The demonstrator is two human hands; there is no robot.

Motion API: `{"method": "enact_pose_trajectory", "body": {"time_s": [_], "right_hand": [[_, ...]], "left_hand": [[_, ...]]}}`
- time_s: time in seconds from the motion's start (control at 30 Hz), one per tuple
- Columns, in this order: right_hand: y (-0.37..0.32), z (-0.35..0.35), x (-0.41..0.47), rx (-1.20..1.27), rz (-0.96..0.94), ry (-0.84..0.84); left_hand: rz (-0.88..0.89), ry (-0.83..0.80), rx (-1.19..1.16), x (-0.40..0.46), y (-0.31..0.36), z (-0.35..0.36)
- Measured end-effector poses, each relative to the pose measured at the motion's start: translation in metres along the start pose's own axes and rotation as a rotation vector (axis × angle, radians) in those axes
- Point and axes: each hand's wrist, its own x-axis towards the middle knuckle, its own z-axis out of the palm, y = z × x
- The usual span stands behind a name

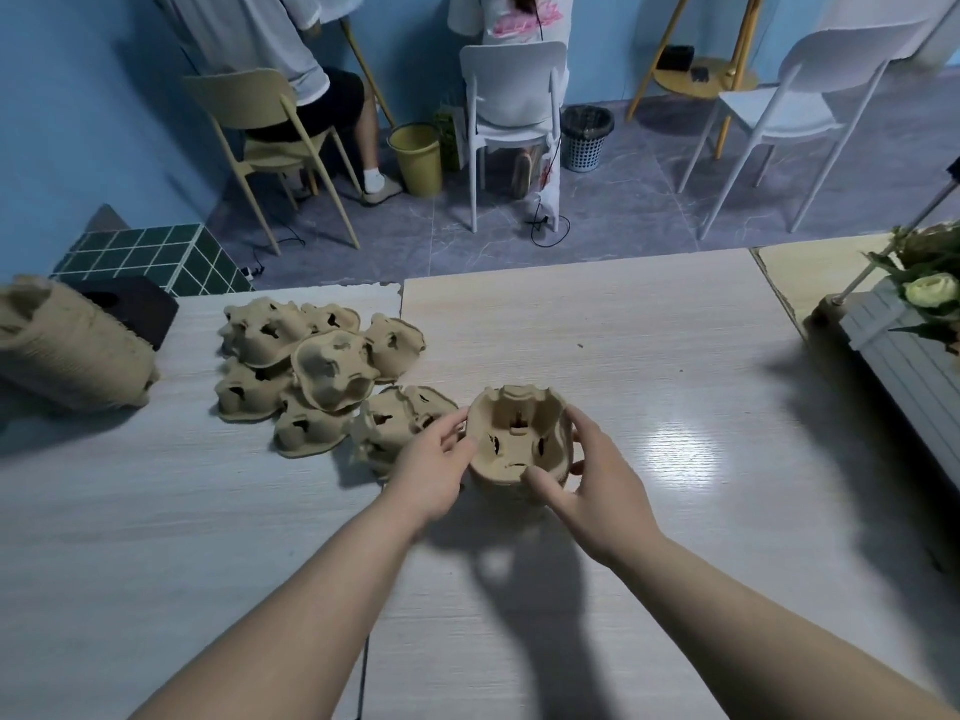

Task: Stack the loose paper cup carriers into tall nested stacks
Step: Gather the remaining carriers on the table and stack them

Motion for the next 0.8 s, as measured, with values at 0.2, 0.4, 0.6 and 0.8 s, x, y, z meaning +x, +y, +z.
{"method": "enact_pose_trajectory", "body": {"time_s": [0.2,0.4,0.6,0.8], "right_hand": [[-0.006,0.013,0.002,-0.003,0.044,0.03],[-0.012,0.03,0.001,0.002,0.082,0.084],[-0.019,0.04,0.0,-0.021,0.161,0.138],[-0.024,0.046,-0.002,-0.022,0.18,0.182]], "left_hand": [[0.211,0.356,0.474,0.02,-0.012,-0.043],[0.146,0.226,0.744,0.049,-0.046,-0.092],[0.137,0.215,0.697,0.052,-0.054,-0.102],[0.113,0.264,0.372,0.049,-0.046,-0.112]]}}
